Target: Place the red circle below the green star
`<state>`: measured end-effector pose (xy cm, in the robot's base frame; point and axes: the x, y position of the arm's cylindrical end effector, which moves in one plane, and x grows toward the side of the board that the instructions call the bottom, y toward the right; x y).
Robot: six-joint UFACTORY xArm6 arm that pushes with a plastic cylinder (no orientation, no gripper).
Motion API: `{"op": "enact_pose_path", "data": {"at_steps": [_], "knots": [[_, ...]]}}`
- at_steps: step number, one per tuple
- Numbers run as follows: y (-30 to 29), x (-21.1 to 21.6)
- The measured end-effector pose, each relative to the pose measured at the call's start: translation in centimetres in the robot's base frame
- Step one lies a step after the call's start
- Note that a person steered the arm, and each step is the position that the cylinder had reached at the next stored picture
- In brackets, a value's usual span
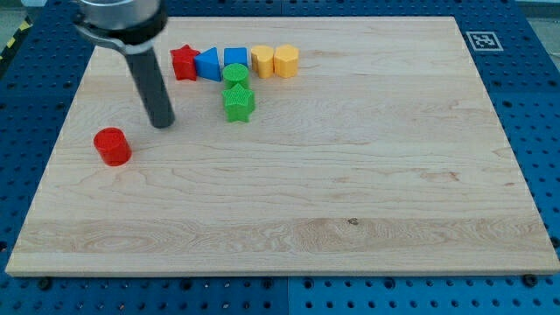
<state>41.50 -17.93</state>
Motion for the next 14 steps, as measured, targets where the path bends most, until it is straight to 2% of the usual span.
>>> {"op": "enact_pose_path", "data": {"at_steps": [1,2,3,5,7,11,14], "knots": [[-5.6,1.2],[-9.1,5.0],[-7.4,6.7],[-2.3,6.1],[-1.6,3.2],[4.1,5.3],[7.7,5.2]]}}
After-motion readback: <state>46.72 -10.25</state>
